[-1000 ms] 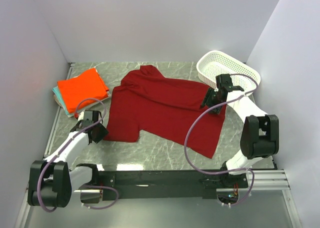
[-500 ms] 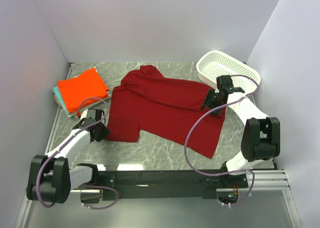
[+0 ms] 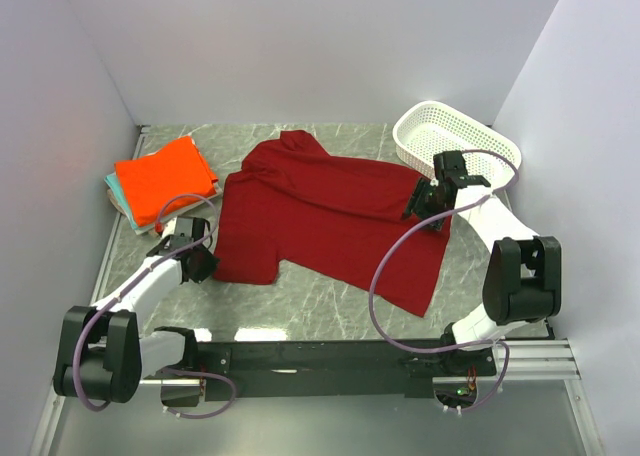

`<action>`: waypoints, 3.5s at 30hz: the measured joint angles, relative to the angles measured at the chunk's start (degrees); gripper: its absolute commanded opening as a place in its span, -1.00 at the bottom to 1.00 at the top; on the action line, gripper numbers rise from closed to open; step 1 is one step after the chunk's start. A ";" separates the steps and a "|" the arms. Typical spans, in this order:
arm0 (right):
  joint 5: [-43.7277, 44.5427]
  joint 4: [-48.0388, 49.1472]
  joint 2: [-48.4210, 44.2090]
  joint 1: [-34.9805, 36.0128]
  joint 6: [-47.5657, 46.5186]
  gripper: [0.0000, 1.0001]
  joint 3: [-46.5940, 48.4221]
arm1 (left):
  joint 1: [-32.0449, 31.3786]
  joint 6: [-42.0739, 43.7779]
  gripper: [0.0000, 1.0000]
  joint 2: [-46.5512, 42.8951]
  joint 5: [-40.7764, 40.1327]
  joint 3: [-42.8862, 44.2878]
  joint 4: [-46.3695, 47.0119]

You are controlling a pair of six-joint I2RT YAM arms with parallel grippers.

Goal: Fold and stack the t-shirts
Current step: Flatten the tshirt out

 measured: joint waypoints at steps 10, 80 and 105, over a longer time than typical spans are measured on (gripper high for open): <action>2.67 -2.99 -7.37 4.96 1.09 0.14 -6.19 | 1.16 3.17 -0.99 -0.68 2.86 6.29 -6.01; 14.45 -15.19 -19.98 19.65 25.53 -0.27 -30.49 | 9.38 10.60 -0.99 -3.82 19.19 12.96 -9.20; 11.23 -25.92 -20.00 23.43 21.57 -1.00 -22.45 | 9.77 10.67 -0.99 -6.99 18.82 19.23 -15.74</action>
